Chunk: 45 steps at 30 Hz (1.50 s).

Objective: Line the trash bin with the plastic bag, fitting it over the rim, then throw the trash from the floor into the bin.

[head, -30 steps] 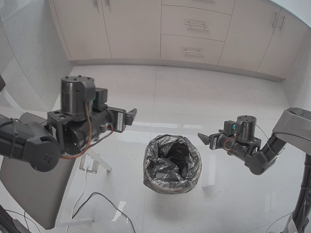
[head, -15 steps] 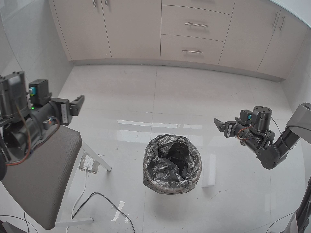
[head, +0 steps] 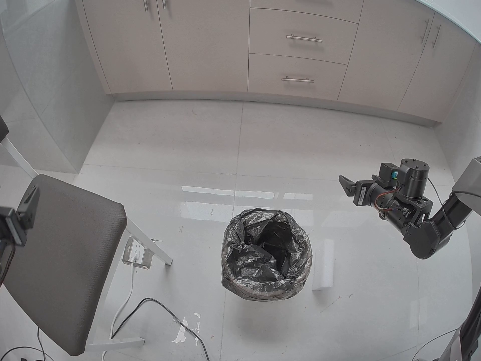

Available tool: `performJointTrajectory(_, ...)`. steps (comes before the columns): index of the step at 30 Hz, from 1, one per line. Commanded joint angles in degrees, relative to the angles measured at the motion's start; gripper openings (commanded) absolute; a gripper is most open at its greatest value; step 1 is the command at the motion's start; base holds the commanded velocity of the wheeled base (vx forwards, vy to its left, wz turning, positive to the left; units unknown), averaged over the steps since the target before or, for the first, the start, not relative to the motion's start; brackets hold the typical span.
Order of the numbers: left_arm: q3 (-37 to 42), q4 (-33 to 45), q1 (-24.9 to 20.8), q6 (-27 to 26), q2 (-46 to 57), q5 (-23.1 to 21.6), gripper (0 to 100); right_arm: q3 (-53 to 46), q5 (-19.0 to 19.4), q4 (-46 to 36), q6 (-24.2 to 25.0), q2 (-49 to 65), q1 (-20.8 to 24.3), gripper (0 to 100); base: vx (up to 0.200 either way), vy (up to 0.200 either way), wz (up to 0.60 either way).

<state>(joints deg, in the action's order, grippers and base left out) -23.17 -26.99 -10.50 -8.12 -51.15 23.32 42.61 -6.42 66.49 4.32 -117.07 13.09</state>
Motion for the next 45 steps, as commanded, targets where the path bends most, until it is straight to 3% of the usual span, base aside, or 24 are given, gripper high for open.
performJointTrajectory(1,7.88,12.49,4.08,-0.23,22.68,-0.03,100,0.81,-0.69,0.05,-0.18,1.23,0.18,100,0.000,0.000,0.00)
performJointTrajectory(6,7.35,26.99,4.34,0.12,34.80,-0.29,100,1.43,-2.10,-0.04,-1.06,0.87,0.18,100,0.000,0.000,0.00)
performJointTrajectory(8,7.44,27.25,4.43,0.12,35.07,-0.29,100,1.43,-2.10,-0.04,-1.06,0.87,0.18,100,0.000,0.000,0.00)
performJointTrajectory(9,9.11,29.54,6.72,0.56,38.32,-0.38,100,1.34,-2.19,-0.04,-1.06,0.79,0.35,100,0.000,0.000,0.00)
performJointTrajectory(16,14.74,29.71,12.34,0.47,45.88,-0.64,100,1.43,-2.19,-0.04,-1.15,0.61,0.35,100,0.000,0.000,0.00)
performJointTrajectory(22,20.89,29.19,10.32,0.38,51.06,-2.67,100,2.31,-2.19,-0.04,-1.42,-0.18,0.53,100,0.000,0.000,0.00)
performJointTrajectory(32,21.15,29.10,10.41,0.21,51.15,-4.34,100,7.58,-2.28,-1.45,-3.79,-3.78,0.00,100,0.000,0.000,0.00)
performJointTrajectory(33,21.15,29.28,10.41,0.47,51.15,-10.49,100,10.66,-2.28,-2.77,-4.05,-6.33,0.00,100,0.000,0.000,0.00)
performJointTrajectory(35,21.06,29.54,10.41,0.74,51.15,-17.17,100,12.76,-2.28,-3.91,-4.05,-7.74,0.27,100,0.000,0.000,0.00)
performJointTrajectory(41,20.98,29.54,10.41,1.44,51.15,-16.99,100,15.49,-2.19,-6.55,-3.96,-9.76,0.35,100,0.000,0.000,0.00)
performJointTrajectory(42,20.80,29.63,10.32,6.80,51.15,-17.34,100,17.69,-2.19,-8.57,-3.96,-11.87,0.35,100,0.000,0.000,0.00)
performJointTrajectory(45,20.89,29.63,10.32,7.77,51.15,-17.26,100,22.08,-2.28,-10.94,-3.88,-15.38,0.35,100,0.000,0.000,0.00)
